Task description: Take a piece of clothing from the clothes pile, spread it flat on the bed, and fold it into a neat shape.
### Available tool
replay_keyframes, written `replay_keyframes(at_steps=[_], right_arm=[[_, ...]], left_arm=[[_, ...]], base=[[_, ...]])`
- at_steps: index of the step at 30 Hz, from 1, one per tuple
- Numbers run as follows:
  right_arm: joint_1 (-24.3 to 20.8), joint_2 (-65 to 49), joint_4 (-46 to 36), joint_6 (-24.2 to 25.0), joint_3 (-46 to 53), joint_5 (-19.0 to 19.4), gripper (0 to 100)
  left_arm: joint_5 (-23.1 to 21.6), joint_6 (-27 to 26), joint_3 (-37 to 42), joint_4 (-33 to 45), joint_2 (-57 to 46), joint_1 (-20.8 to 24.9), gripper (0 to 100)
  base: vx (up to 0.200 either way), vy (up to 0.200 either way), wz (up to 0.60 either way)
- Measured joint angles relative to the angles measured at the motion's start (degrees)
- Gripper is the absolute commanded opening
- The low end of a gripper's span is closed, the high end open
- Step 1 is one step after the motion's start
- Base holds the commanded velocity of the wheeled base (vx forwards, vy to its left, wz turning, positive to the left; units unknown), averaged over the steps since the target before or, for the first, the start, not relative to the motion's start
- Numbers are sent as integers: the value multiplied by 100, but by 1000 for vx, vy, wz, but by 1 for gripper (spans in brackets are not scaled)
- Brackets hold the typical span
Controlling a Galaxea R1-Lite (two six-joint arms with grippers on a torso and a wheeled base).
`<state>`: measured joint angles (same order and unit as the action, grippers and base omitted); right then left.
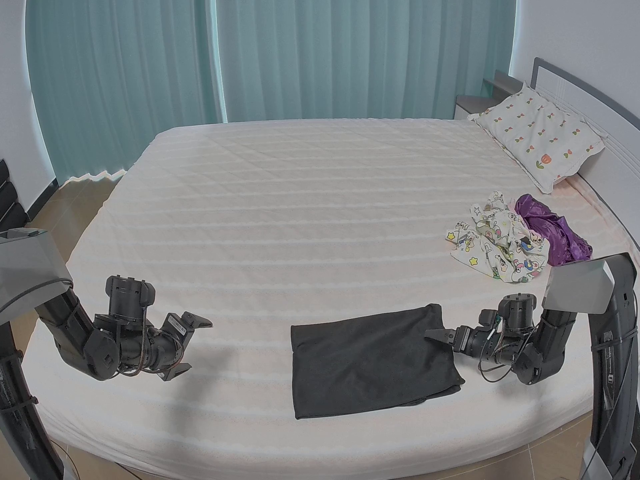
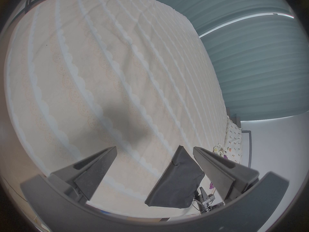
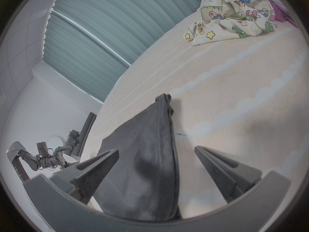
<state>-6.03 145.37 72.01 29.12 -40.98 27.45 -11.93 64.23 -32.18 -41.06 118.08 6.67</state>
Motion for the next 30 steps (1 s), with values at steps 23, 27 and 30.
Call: replay_keyframes(at_steps=[23, 27, 30], right_arm=[[-639, -9, -413, -469, -124, 211, 0], [-653, -4, -422, -469, -129, 166, 0], [-658, -2, -422, -469, -123, 161, 0]], left_arm=[[4, 79, 33, -108, -33, 124, 100], [4, 90, 38, -108, -22, 129, 100], [6, 83, 40, -108, -13, 135, 100]], base=[[0, 0, 0], [0, 0, 0], [0, 0, 0]])
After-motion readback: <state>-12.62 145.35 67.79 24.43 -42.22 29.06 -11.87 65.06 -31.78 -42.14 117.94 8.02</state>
